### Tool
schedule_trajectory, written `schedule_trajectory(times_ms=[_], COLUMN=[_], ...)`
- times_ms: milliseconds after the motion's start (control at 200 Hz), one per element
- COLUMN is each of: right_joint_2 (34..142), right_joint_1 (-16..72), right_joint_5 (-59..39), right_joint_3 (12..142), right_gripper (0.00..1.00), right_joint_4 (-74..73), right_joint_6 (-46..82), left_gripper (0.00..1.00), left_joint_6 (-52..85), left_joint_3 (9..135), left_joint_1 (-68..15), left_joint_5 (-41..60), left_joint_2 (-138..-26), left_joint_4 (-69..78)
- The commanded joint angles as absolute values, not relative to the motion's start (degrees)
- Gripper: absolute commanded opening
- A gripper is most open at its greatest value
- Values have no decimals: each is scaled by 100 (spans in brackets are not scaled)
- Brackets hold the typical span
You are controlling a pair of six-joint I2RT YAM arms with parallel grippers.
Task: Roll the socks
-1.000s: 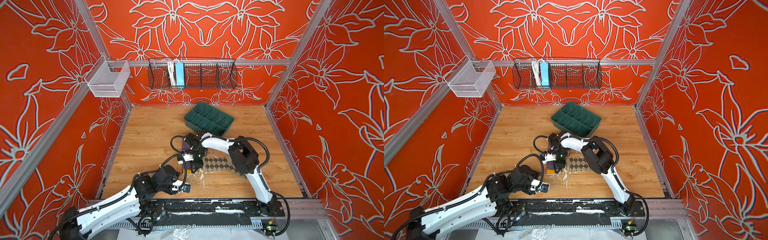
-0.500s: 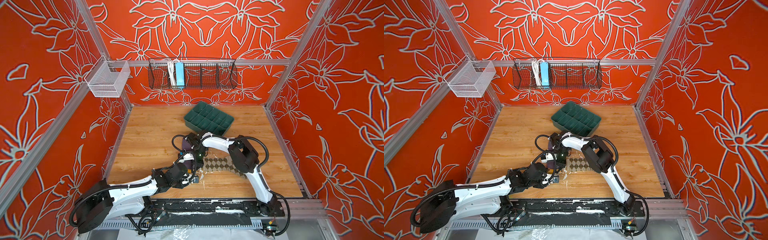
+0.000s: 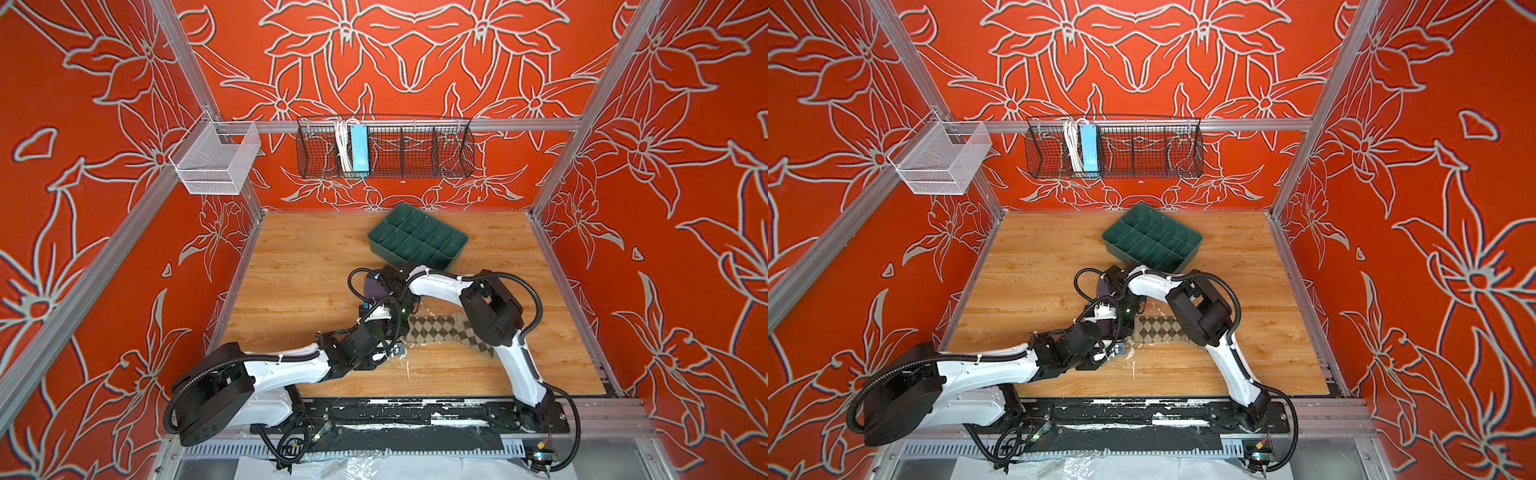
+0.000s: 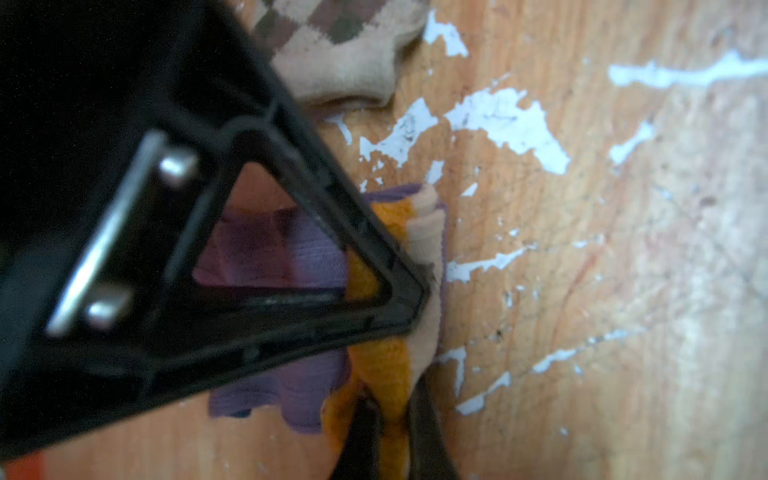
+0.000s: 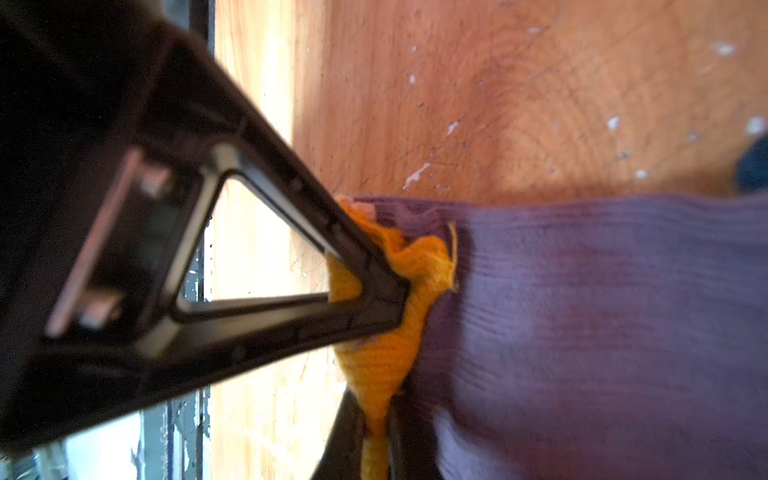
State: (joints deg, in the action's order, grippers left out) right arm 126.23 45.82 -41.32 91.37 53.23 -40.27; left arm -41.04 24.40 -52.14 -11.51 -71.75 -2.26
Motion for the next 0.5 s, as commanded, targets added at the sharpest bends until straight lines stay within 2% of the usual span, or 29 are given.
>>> schedule_trajectory(times_ms=[0,160,335,495], right_joint_2=[12216,11045,9464,7805], right_joint_1=[4461,4115,3492,3164], right_joint_5=[-3810,-3918,-3790,-2539], right_joint_3=[8537,7567,6442,5491], right_gripper=[15,21,23,29], right_joint_4=[4412,3260,2039,1025], right_joint_6=[-3749,-3167,-2350,-1916], left_gripper=[0,0,0,0], left_joint_6=[-4099,-4241,-4315,-4375], left_joint_3=[2459,2510,2829,3179], left_joint_1=[-5221,-5090,-4483,-3992], left_joint_5=[-932,-324,391,1014], left_joint_2=[-7105,-6920,-6980,-7238], left_joint_4=[-796,-1287,-1888,-2364])
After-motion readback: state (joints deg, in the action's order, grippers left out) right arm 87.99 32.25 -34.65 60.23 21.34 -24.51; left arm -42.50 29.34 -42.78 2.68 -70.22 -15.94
